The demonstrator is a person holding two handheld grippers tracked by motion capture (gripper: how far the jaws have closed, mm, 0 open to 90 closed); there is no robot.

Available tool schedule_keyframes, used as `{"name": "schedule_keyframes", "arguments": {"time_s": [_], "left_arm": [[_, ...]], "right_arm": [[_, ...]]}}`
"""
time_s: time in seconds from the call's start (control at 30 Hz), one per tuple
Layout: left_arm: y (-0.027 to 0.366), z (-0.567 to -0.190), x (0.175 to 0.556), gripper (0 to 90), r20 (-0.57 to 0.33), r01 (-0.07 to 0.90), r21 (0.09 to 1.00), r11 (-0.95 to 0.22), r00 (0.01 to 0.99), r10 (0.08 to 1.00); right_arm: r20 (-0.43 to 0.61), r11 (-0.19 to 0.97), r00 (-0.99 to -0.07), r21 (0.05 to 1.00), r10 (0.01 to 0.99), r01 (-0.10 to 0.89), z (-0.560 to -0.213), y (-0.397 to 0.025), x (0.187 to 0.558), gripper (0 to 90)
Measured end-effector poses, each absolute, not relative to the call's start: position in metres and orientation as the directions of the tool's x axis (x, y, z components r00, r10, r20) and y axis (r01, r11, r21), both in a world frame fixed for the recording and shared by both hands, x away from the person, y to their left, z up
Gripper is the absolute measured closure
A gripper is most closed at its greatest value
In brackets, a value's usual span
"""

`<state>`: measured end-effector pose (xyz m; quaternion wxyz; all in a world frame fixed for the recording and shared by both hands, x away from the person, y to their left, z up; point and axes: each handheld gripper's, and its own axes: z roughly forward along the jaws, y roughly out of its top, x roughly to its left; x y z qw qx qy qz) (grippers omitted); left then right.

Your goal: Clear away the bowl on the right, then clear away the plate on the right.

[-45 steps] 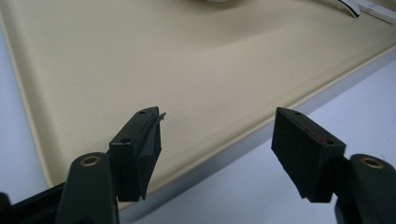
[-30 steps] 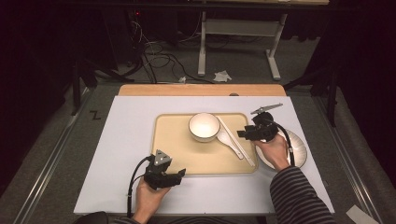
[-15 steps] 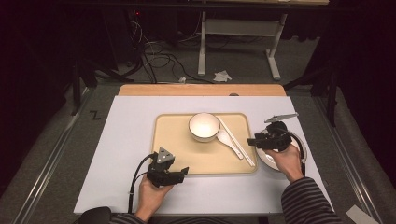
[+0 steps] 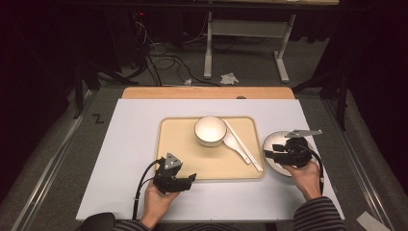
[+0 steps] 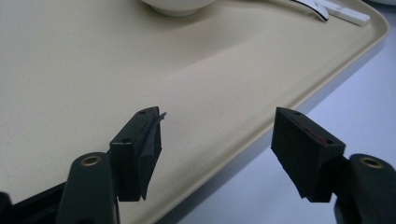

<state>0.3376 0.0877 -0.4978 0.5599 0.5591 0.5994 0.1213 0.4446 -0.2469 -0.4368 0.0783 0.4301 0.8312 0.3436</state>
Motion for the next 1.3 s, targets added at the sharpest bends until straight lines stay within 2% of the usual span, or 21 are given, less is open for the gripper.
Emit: {"name": "schedule_keyframes", "arguments": {"time_s": [0.3, 0.67, 0.73, 0.8, 1.03, 1.3], "left_arm": [[0.086, -0.497, 0.335, 33.9, -0.524, 0.536, 0.779, 0.325, 0.274, 0.806], [0.08, -0.499, 0.334, 33.5, -0.499, 0.53, 0.794, 0.297, 0.29, 0.817], [0.08, -0.499, 0.333, 33.5, -0.492, 0.528, 0.798, 0.291, 0.292, 0.82], [0.08, -0.499, 0.333, 33.4, -0.489, 0.527, 0.8, 0.287, 0.295, 0.821], [0.079, -0.499, 0.333, 32.0, -0.489, 0.532, 0.797, 0.285, 0.293, 0.821], [0.078, -0.5, 0.334, 33.2, -0.504, 0.543, 0.787, 0.293, 0.293, 0.812]], "right_arm": [[0.167, 0.355, -0.6, 0.672, 0.782, 0.65, -0.442, -0.267, 0.425, 49.2], [0.094, 0.357, -0.585, 0.711, 0.806, 0.606, -0.452, -0.279, 0.411, 49.2], [0.068, 0.372, -0.57, 0.695, 0.819, 0.616, -0.453, -0.28, 0.411, 51.4], [0.094, 0.35, -0.555, 0.687, 0.826, 0.637, -0.454, -0.284, 0.411, 52.4], [0.058, 0.352, -0.541, 0.7, 0.839, 0.621, -0.45, -0.294, 0.404, 53.7], [0.072, 0.277, -0.457, 0.709, 0.887, 0.649, -0.447, -0.324, 0.405, 52.6]]}}
